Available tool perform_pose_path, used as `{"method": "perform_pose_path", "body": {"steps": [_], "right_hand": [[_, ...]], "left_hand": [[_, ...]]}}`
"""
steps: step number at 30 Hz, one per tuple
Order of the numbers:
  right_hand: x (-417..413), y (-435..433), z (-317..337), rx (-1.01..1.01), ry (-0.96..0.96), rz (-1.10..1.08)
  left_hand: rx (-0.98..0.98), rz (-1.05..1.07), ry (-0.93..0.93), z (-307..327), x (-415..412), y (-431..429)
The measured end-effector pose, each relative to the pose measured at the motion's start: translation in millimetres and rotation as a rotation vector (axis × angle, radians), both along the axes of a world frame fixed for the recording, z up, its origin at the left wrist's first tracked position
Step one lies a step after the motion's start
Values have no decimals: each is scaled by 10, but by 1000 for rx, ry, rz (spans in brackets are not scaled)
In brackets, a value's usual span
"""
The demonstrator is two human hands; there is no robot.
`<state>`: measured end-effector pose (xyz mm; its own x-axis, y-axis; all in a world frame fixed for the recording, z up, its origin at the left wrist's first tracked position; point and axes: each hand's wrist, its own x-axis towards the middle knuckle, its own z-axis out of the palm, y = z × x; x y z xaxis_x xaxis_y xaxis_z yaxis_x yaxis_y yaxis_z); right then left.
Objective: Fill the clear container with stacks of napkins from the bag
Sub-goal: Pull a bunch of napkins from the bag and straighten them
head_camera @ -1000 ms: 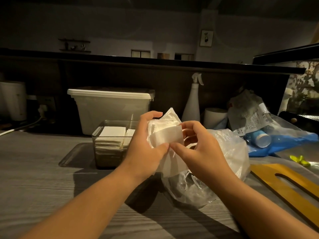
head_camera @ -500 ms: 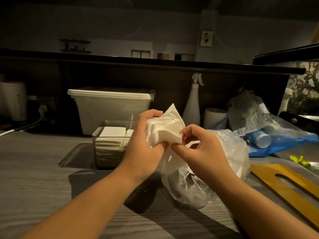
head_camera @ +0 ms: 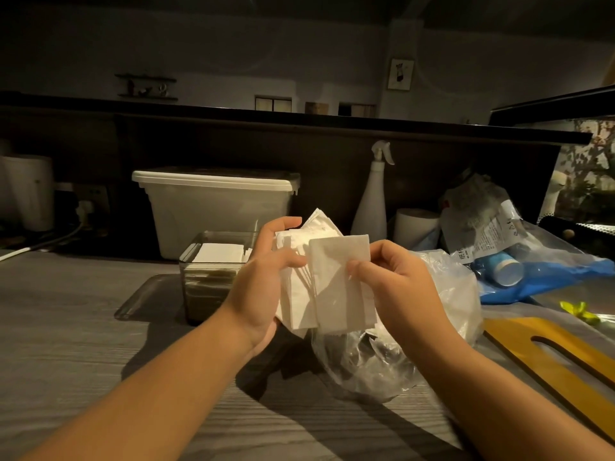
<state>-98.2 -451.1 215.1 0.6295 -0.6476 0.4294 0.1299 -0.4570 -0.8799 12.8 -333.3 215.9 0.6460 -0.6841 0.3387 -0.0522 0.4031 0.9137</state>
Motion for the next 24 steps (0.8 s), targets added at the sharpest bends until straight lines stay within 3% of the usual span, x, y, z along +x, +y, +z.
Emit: {"method": "perform_pose_path", "body": {"steps": [9, 17, 24], "right_hand": [[-37, -55, 62, 227, -27, 24], [-72, -71, 75, 54, -110, 181], [-113, -148, 101, -5, -106, 179]], "left_hand": [[58, 89, -21, -1, 20, -34], [53, 123, -64, 2, 25, -32], [64, 85, -127, -12, 43, -29]]}}
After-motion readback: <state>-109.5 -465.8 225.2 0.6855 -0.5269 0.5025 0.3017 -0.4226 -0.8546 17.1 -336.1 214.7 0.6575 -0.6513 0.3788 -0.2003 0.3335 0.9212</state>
